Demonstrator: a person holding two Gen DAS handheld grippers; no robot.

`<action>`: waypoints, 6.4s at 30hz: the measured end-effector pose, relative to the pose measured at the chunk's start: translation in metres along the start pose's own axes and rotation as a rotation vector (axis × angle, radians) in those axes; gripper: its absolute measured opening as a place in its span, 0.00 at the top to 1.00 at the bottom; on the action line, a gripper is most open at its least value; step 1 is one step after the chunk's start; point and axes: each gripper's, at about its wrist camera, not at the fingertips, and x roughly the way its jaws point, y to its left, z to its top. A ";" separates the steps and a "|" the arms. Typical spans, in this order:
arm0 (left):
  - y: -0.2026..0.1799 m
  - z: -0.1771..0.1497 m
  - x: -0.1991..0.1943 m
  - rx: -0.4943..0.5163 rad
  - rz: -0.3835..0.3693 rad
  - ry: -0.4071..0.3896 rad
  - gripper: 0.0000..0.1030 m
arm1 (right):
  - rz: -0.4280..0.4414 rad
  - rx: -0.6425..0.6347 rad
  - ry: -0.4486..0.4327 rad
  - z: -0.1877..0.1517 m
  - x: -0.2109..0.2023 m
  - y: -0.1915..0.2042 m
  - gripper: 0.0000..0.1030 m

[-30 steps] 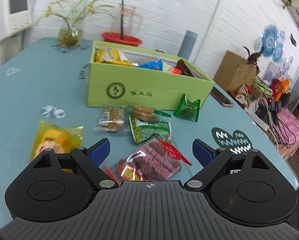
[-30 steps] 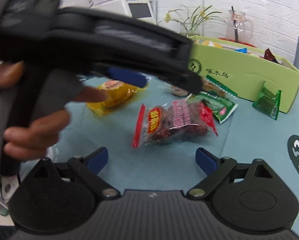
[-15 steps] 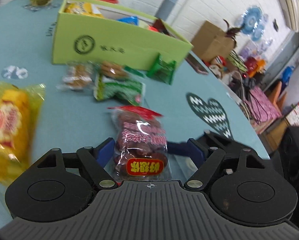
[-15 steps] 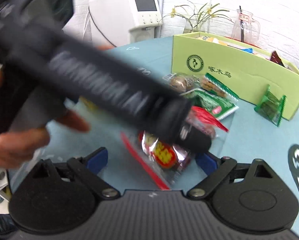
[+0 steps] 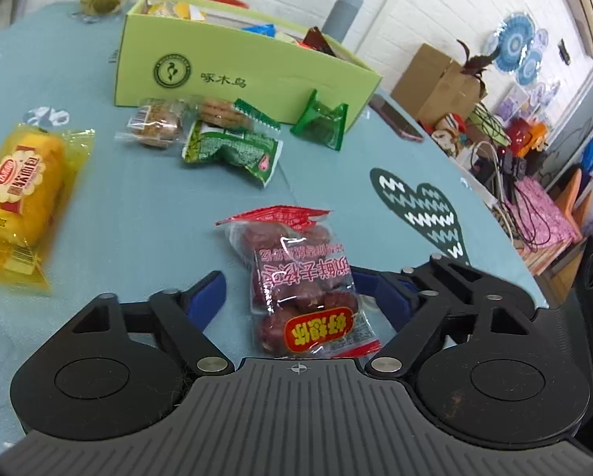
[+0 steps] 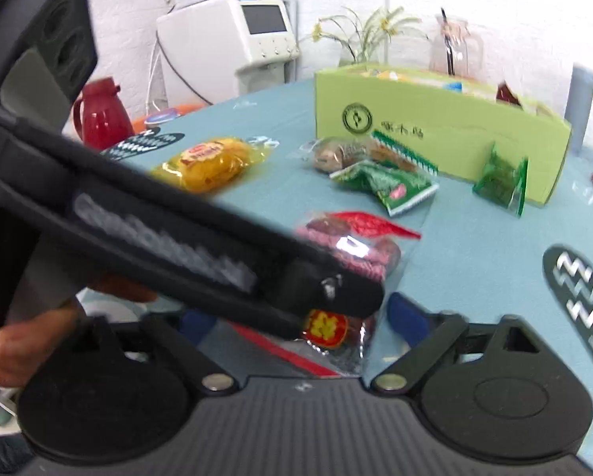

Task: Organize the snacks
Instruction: 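Carry the bag of dates into the green box and release it, then move the left gripper to the yellow cake packet and grasp it, then carry the yellow cake packet into the green box and release it, then move the left gripper to the green-wrapped snack packet and close on it, then lift the green-wrapped packet into the green box and open the left gripper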

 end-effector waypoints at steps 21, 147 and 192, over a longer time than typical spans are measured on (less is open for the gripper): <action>0.019 0.222 0.048 0.040 0.014 -0.211 0.65 | -0.102 -0.144 -0.162 0.187 0.080 -0.107 0.22; 0.007 0.139 0.007 -0.007 0.022 -0.297 0.25 | -0.085 -0.052 -0.177 0.074 0.000 -0.085 0.10; -0.003 -0.014 -0.037 -0.069 -0.023 -0.056 0.39 | -0.100 0.014 0.052 -0.010 -0.007 0.029 0.10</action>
